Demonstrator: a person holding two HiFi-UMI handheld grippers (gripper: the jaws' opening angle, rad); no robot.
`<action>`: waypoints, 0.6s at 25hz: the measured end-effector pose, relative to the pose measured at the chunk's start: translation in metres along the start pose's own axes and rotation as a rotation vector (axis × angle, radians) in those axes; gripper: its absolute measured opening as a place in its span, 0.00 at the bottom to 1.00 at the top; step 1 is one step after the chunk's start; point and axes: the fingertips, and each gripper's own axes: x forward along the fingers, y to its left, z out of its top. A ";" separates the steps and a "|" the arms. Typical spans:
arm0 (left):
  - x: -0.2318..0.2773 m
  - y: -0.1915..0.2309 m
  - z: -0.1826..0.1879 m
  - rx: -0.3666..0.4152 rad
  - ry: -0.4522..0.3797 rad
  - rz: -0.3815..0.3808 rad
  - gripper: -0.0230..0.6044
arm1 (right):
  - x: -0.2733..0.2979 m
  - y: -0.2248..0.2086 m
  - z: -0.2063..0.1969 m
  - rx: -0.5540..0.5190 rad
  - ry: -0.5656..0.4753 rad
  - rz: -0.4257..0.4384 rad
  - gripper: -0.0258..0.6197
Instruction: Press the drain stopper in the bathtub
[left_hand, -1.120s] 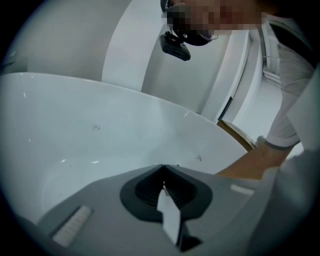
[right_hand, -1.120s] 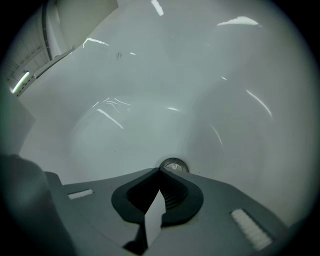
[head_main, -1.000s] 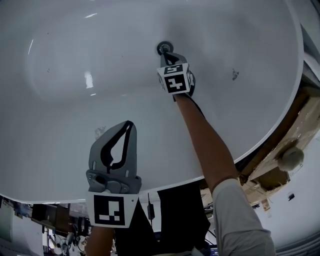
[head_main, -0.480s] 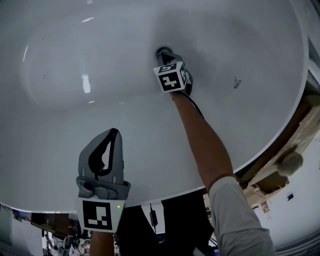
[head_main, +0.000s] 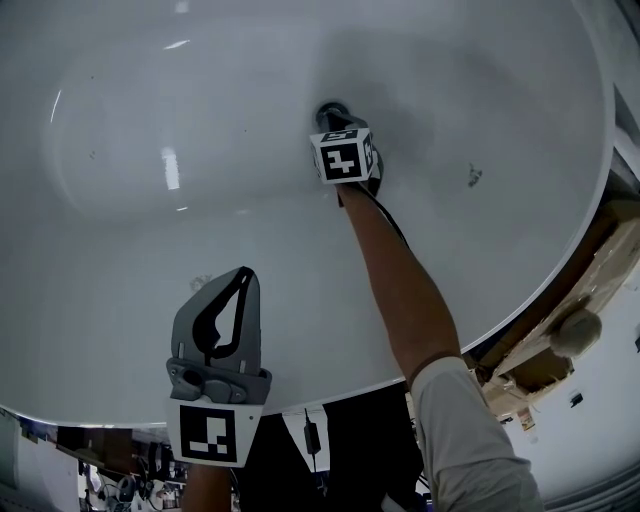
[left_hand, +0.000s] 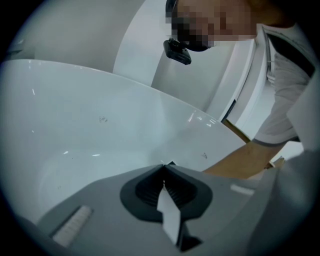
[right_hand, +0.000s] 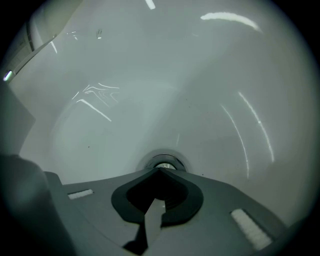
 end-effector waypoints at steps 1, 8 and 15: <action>-0.001 0.000 0.000 -0.003 0.002 0.002 0.04 | 0.000 0.000 0.000 0.010 0.000 0.000 0.04; -0.013 -0.005 0.002 -0.099 -0.036 0.018 0.04 | -0.012 0.005 0.003 -0.112 -0.023 -0.023 0.04; -0.020 -0.021 0.012 -0.146 -0.061 0.016 0.04 | -0.031 0.001 0.008 0.027 -0.073 -0.001 0.04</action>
